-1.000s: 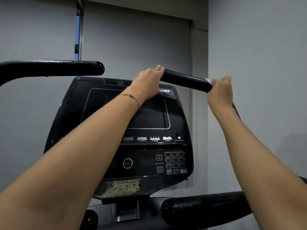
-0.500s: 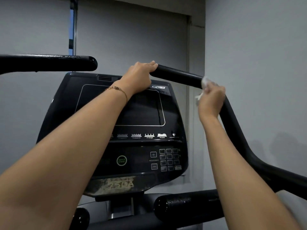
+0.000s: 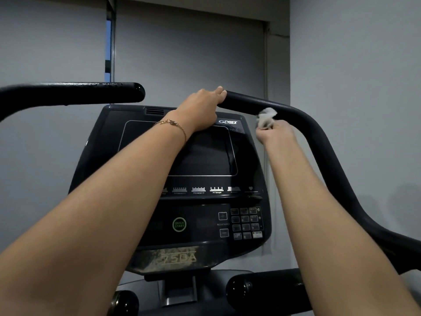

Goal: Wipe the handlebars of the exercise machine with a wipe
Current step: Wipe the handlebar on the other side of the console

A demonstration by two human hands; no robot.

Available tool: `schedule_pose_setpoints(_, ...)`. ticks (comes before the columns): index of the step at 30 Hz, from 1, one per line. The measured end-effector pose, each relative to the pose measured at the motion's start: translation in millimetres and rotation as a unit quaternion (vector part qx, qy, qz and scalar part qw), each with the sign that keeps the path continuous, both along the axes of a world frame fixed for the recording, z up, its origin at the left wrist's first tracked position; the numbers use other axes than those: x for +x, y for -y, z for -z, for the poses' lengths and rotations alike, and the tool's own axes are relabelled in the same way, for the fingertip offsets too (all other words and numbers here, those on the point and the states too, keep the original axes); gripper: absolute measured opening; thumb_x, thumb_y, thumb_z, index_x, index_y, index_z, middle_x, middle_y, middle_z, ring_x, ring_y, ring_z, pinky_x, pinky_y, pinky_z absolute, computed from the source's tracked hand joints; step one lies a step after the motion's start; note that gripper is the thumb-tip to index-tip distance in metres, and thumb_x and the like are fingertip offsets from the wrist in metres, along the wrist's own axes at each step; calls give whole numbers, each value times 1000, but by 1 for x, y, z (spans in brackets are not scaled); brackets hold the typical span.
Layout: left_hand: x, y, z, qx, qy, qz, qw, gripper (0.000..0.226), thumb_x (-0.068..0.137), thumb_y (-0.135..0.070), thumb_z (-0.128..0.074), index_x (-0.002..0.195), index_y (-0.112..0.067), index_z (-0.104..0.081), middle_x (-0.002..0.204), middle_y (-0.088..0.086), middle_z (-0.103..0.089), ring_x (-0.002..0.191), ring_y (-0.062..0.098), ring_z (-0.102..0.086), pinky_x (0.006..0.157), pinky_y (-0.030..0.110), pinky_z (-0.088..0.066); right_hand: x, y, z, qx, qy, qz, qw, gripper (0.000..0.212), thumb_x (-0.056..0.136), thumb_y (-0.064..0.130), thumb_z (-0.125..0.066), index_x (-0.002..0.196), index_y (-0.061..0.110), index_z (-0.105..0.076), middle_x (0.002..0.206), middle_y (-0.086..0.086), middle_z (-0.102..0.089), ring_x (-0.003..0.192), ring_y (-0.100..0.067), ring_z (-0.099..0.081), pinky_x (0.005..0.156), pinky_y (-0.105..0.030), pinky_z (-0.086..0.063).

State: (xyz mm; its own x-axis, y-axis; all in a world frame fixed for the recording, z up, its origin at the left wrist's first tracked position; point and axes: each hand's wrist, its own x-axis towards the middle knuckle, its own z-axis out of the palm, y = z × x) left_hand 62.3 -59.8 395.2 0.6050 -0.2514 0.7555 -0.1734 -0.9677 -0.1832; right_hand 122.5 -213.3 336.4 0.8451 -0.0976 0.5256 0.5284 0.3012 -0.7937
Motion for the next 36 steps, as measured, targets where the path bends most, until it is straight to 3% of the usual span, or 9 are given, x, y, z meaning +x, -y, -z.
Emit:
schedule_pose_setpoints(5,3,-2,-1,18,-1,-10,1000,70,85,8,-34,149,-18,-22,157,-6,-16,133,29,-35,104,38,-35,10,-53,-45,277,-95,-326,899,44,84,-13,-27,51,-3,-53,37,-7,-48,28,-10,-43,33,-12,-34)
schedule_pose_setpoints(8,0,-7,-2,-14,-39,25,999,62,92,0,-38,149,-18,-22,156,-3,-17,139,23,-27,111,32,-27,10,-67,-34,197,-91,-369,904,35,96,1,-34,70,-3,-57,47,-8,-58,41,-11,-54,46,-12,-43)
schedule_pose_setpoints(11,-7,-21,7,-190,-34,94,977,51,95,-10,-41,145,-13,-32,149,6,-36,134,22,-36,108,26,-28,1,-59,-9,117,-54,-382,915,24,96,5,-42,78,6,-57,53,-3,-62,39,-8,-56,40,-15,-46)
schedule_pose_setpoints(16,-32,-39,38,-448,-213,206,844,21,90,-32,-60,102,-14,-57,96,8,-57,82,18,-57,75,27,-52,-28,-64,8,72,-57,-356,930,11,93,2,-47,91,5,-58,72,-8,-58,41,-8,-56,38,-15,-45)
schedule_pose_setpoints(19,-42,-49,48,-494,-175,214,824,8,85,-13,-65,79,-9,-62,78,6,-61,62,10,-59,63,21,-52,-54,-73,12,39,-66,-376,923,12,93,5,-48,92,0,-58,67,-9,-64,45,-10,-60,40,-16,-47)
schedule_pose_setpoints(26,-87,-84,56,-507,-131,173,834,6,83,-6,-67,89,-6,-66,77,5,-64,63,11,-58,56,15,-52,-79,-92,22,-155,-17,-236,959,11,86,15,-61,90,5,-62,73,-7,-64,47,-11,-54,40,-19,-38)
schedule_pose_setpoints(31,-122,-142,53,-280,121,-116,945,19,92,-16,-55,104,-16,-69,100,4,-65,89,23,-61,76,31,-47,-79,-135,7,-95,-62,-200,973,13,93,2,-47,84,-3,-55,74,-10,-59,60,-20,-60,47,-25,-52)
schedule_pose_setpoints(34,-150,-190,46,-212,186,-282,917,26,93,-10,-48,115,-7,-63,115,16,-56,102,39,-56,84,44,-45,-72,-157,-20,-75,122,54,988,18,94,3,-44,95,-5,-61,79,-6,-55,68,-13,-51,53,-16,-37)
schedule_pose_setpoints(36,-163,-218,49,-215,172,-349,896,28,93,-15,-53,116,0,-60,117,20,-52,105,42,-53,85,47,-44,-81,-173,-38,-141,284,205,926,27,97,5,-40,112,-6,-59,84,-4,-54,62,-3,-47,55,-8,-35)
